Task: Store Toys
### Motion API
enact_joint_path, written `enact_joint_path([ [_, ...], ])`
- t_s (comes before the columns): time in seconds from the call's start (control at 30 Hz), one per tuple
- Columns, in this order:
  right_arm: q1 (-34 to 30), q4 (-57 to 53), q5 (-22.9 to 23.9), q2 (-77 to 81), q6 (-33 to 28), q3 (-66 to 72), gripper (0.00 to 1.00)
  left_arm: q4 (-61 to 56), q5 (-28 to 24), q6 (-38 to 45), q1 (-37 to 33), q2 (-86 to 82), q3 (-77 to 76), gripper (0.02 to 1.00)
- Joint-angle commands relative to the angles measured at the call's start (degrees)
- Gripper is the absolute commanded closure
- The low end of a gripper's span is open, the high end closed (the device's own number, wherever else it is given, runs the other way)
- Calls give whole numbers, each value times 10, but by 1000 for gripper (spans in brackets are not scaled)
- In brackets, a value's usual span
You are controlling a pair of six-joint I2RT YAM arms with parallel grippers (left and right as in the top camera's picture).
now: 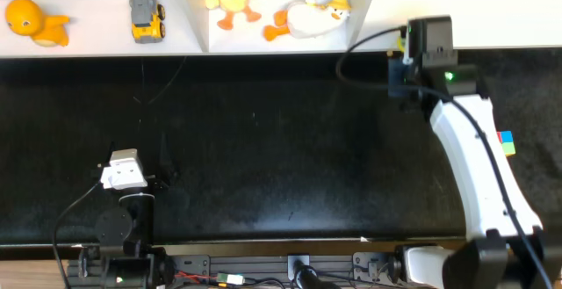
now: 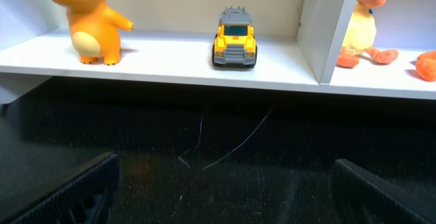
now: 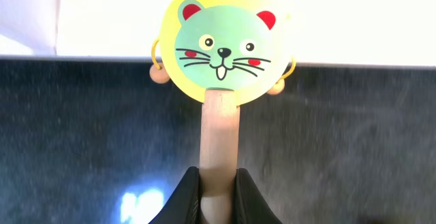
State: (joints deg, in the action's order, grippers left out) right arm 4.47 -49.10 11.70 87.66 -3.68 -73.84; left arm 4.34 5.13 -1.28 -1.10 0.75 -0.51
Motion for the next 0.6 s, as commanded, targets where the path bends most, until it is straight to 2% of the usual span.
enact_joint_path([
  [0.03,-13,3,-23,39,-43,-59,930,2,-3,11,2,-6,0,20],
  [0.23,-19,3,-34,96,-58,-103,928,2,-3,11,2,-6,0,20],
  [0.6,-19,52,-106,174,-62,-155,908,2,-3,11,2,-6,0,20],
])
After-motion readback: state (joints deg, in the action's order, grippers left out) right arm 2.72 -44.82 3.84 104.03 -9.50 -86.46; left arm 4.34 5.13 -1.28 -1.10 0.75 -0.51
